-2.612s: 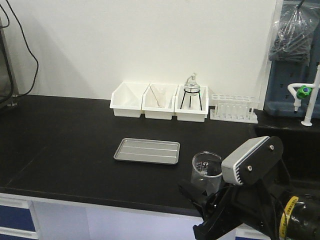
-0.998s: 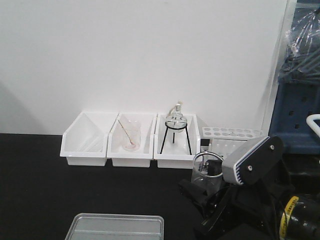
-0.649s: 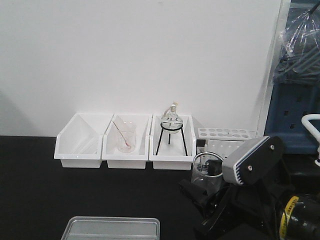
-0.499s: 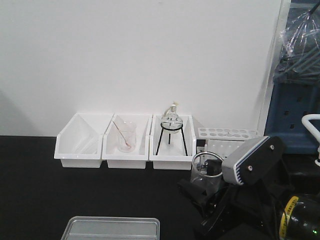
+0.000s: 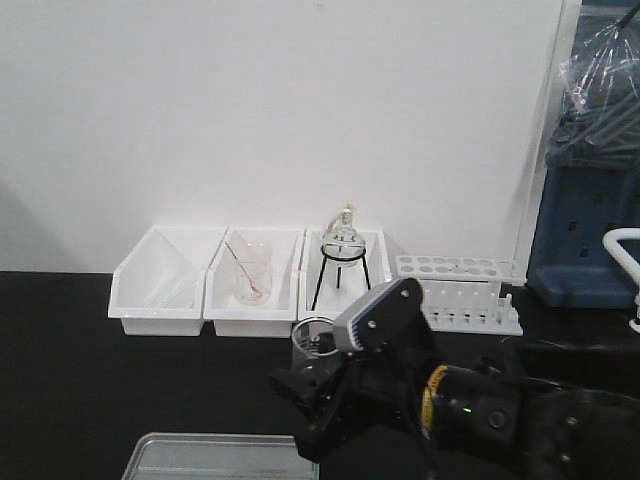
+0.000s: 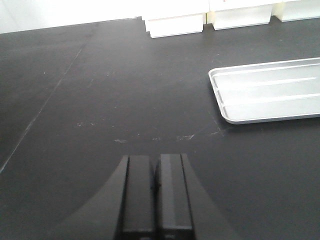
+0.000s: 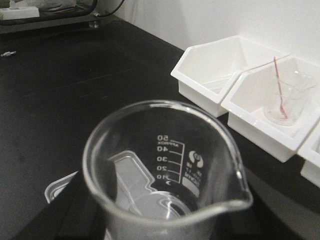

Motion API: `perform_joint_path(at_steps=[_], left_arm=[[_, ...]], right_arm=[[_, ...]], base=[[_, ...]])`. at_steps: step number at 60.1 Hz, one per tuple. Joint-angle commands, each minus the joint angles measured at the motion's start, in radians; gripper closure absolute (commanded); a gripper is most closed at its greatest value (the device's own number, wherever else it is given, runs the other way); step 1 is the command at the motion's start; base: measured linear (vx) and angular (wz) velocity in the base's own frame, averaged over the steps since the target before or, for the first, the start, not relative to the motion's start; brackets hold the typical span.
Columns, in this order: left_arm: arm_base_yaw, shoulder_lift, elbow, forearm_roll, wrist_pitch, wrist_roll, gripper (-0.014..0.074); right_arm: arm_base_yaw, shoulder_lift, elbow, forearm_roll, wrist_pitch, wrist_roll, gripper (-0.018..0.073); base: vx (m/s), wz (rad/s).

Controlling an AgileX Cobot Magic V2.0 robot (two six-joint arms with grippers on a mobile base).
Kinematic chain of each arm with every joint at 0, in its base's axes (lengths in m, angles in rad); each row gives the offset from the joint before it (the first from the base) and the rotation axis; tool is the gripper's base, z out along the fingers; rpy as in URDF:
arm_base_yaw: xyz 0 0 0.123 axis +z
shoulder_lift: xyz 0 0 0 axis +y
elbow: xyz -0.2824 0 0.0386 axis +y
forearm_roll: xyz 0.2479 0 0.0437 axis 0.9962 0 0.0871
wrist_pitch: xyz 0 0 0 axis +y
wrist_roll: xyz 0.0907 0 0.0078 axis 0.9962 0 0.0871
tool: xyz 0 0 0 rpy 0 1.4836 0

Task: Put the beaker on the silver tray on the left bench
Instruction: 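Move the held beaker with the right gripper over the silver tray, then lower the beaker onto the silver tray and open the right gripper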

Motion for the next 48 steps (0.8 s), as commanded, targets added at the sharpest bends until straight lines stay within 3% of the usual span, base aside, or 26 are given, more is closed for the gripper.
perform_joint_path(at_steps=[1,20,48], left_arm=[[-0.005,-0.007,0.020,-0.003,-0.075,-0.001,0.0595],[-0.005,-0.007,0.020,-0.003,-0.075,-0.001,0.0595],[-0.005,-0.007,0.020,-0.003,-0.075,-0.001,0.0595]], right_arm=[[0.009,0.061,-0.108,0.016,-0.065,-0.004,0.0460],[0.088,0.381,-0.321,0.017,-0.073,-0.006,0.0460],[0.098,0.538,-0.354,0.015,-0.080,-0.006,0.0459]], base=[[0.00,0.00],[0.00,0.00],[0.00,0.00]])
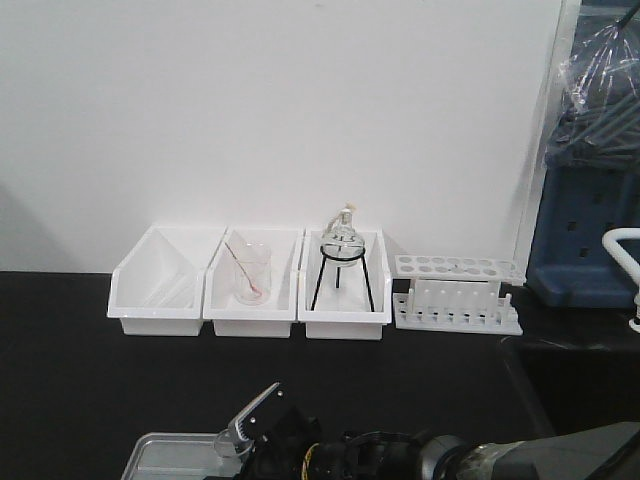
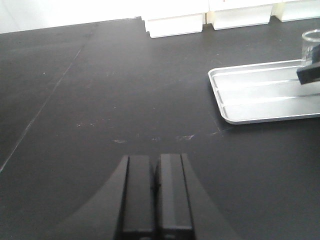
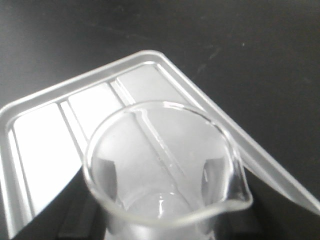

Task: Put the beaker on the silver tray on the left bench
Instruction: 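Lower the beaker onto the silver tray and open the right gripper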

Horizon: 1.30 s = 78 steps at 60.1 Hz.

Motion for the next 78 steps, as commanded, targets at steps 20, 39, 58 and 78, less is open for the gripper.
perform_joint_path(at_steps=[20,39,58,78], left_arm=[[-0.005,-0.007,0.020,-0.003,-0.075,-0.001,0.0595],[-0.005,-0.007,0.020,-0.003,-0.075,-0.001,0.0595],[-0.005,-0.007,0.020,-0.003,-0.075,-0.001,0.0595],[-0.005,-0.007,0.020,-0.003,-0.075,-0.001,0.0595]], right_arm=[[0.001,-0.045,-0.032,0.020,-0.048,-0.005,0.0412],[0.001,-0.045,-0.030,0.019,-0.035,-0.005,0.0248],[0.001,-0.045,-0.030,0.019,-0.034,-0.005,0.0059],[0.000,-0.049,-0.030,0.019,-0.035,-0.005,0.0008]], base=[[0.00,0.00],[0.00,0.00],[0.00,0.00],[0.00,0.00]])
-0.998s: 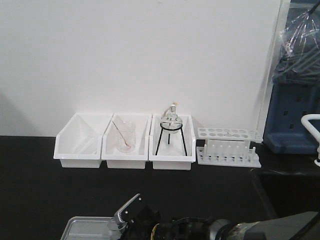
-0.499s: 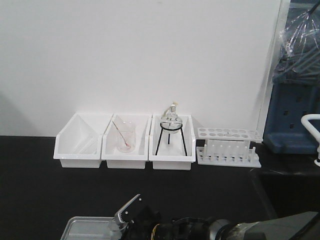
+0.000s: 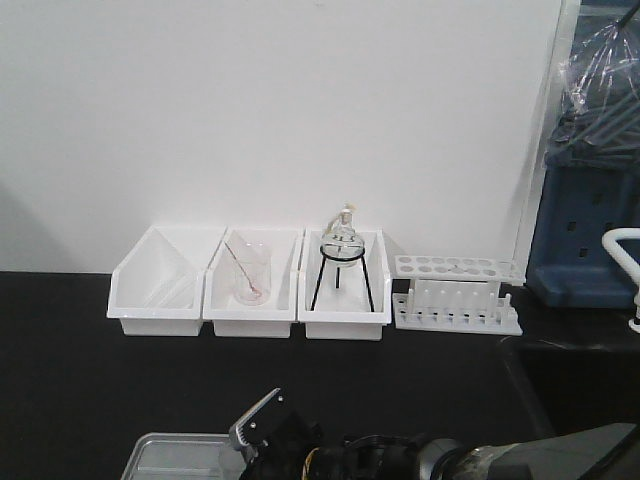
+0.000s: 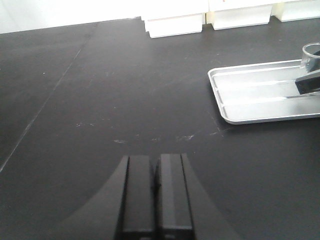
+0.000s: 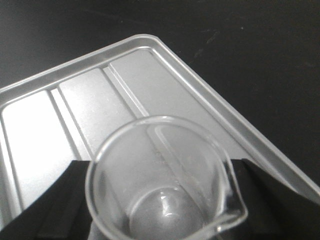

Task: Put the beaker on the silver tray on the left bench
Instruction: 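Lower the beaker onto the silver tray and open the right gripper, then raise and withdraw the right gripper away from the beaker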

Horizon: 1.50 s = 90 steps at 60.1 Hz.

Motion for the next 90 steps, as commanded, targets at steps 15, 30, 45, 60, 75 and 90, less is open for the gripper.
perform_joint_path(at_steps=[15,30,45,60,75,90], left_arm=[[-0.005,-0.007,0.020,-0.003,-0.075,-0.001,0.0595],[-0.005,-0.007,0.020,-0.003,-0.075,-0.001,0.0595],[-0.005,-0.007,0.020,-0.003,-0.075,-0.001,0.0595],[-0.005,-0.007,0.020,-0.003,-0.075,-0.001,0.0595],[-0.005,-0.007,0.020,-0.003,-0.075,-0.001,0.0595],[-0.005,-0.007,0.020,-0.003,-0.075,-0.001,0.0595]], right_arm=[[-0.003,-0.162,-0.026,0.020,-0.044,-0.005,0.0008],[-0.003,-0.352,-0.022,-0.009,-0.041,0.010,0.0008],[-0.003,-0.691,0.229,-0.052,-0.020,0.064,0.0042],[-0.003,-1.032,0.485,-0.052,0.097,0.066,0.0080],[-0.003,-1.213,0.597,-0.052,0.102,0.066,0.0103],[-0.003,-1.231,0.614,-0.051,0.160,0.066,0.0106]], base=[[0.00,0.00],[0.00,0.00],[0.00,0.00],[0.00,0.00],[0.00,0.00],[0.00,0.00]])
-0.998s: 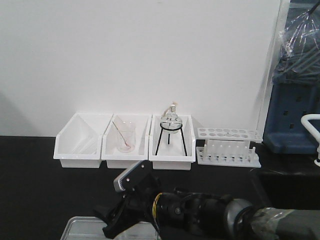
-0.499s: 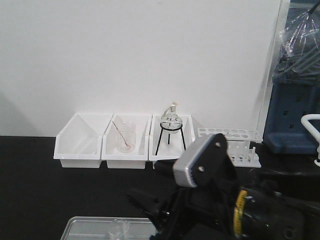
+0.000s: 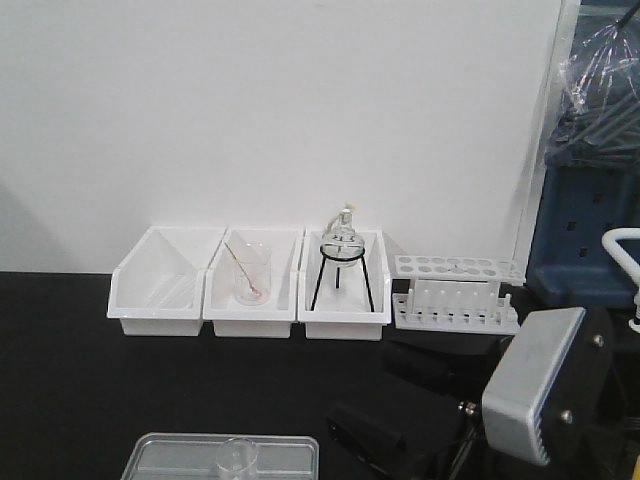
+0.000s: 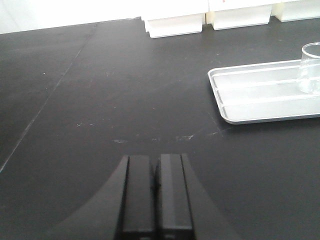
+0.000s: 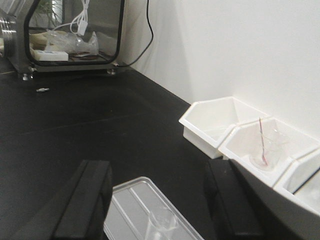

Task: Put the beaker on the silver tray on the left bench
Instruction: 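Raise and withdraw the right gripper away from the beaker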

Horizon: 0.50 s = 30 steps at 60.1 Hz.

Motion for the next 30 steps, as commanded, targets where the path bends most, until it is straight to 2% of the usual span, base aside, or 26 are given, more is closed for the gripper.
perform_joint_path(at_steps=[1,10,15,19,22,26,30], left_arm=[[-0.005,-0.007,0.020,-0.003,-0.075,-0.001,0.0595],[-0.005,-0.007,0.020,-0.003,-0.075,-0.001,0.0595],[-0.005,-0.007,0.020,-0.003,-0.075,-0.001,0.0595],[-0.005,-0.007,0.020,-0.003,-0.075,-0.001,0.0595],[-0.005,-0.007,0.020,-0.003,-0.075,-0.001,0.0595],[-0.005,-0.007,0.020,-0.003,-0.075,-0.001,0.0595],[-0.005,-0.007,0.020,-0.003,-0.075,-0.001,0.0595]], right_arm=[[-0.003,-0.018,-0.026,0.020,0.017,-0.001,0.0106],[-0.003,-0.061,-0.026,0.062,0.167,-0.015,0.0106],[-0.003,-0.111,-0.026,0.156,0.283,-0.073,0.0106],[-0.005,-0.162,-0.026,0.291,0.402,-0.207,0.0106],[-0.035,-0.207,-0.015,0.425,0.473,-0.352,0.0111],[-0.102,-0.280,0.032,0.562,0.456,-0.524,0.0126],[-0.197,-0.383,0.123,0.696,0.363,-0.700,0.0151]], base=[[0.00,0.00],[0.00,0.00],[0.00,0.00],[0.00,0.00],[0.00,0.00],[0.00,0.00],[0.00,0.00]])
